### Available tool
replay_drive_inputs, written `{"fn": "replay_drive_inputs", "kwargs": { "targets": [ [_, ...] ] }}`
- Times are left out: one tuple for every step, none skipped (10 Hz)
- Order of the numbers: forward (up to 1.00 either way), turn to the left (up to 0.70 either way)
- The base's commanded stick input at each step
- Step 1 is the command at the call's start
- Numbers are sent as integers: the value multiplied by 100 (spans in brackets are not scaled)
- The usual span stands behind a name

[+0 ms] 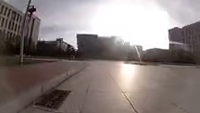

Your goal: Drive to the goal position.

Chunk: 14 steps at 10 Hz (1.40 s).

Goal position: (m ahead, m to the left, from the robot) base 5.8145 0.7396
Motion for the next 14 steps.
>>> {"fn": "replay_drive_inputs", "kwargs": {
  "targets": [
    [70, 0],
    [70, 0],
    [70, 0],
    [70, 0],
    [70, 0],
    [70, 0],
    [70, 0],
    [70, 0],
    [70, 0],
    [70, 0],
    [70, 0],
    [70, 0],
    [70, 0],
    [70, 0]
  ]
}}
